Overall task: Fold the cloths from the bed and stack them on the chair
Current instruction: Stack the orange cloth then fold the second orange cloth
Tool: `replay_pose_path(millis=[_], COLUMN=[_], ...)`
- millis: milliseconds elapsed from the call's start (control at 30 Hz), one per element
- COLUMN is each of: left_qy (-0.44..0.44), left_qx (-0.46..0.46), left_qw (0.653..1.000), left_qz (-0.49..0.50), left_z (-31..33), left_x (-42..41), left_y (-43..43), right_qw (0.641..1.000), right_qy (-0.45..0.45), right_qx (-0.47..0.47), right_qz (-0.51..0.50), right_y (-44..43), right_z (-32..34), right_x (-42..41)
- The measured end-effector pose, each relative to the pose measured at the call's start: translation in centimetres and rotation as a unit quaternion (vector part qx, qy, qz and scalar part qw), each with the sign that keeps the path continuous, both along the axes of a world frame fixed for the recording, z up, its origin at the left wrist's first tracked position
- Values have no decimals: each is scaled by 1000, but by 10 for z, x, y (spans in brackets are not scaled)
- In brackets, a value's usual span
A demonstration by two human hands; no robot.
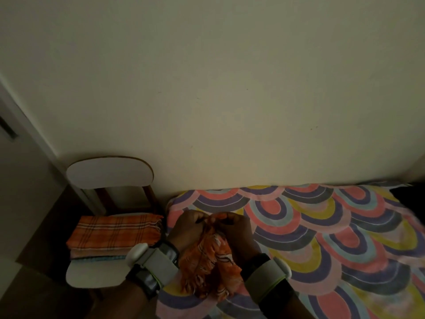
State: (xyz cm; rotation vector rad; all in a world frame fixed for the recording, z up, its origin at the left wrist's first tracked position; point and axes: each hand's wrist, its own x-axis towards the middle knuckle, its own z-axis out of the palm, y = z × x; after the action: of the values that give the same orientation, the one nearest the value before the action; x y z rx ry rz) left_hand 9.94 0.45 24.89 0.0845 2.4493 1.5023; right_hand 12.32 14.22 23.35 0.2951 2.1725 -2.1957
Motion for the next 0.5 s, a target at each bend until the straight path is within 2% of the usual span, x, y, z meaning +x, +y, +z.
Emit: replay_pose_path(millis=[233, 367, 500], left_qy=[-30, -49, -21], left_qx=[5, 45, 76], left_qw=[998, 997, 997], left_qz=[-47, -29, -28], left_z=[2, 0, 10], left_x=[0, -2, -3], left_y=[3, 3, 2], right_qw=[999, 999, 1000], right_qy=[-4, -15, 2], right_qx=[53, 25, -17], right_qz=[-11, -33, -1], right_y=[7, 8, 12], right_z=[-9, -7, 6], right_x=[2, 2, 5])
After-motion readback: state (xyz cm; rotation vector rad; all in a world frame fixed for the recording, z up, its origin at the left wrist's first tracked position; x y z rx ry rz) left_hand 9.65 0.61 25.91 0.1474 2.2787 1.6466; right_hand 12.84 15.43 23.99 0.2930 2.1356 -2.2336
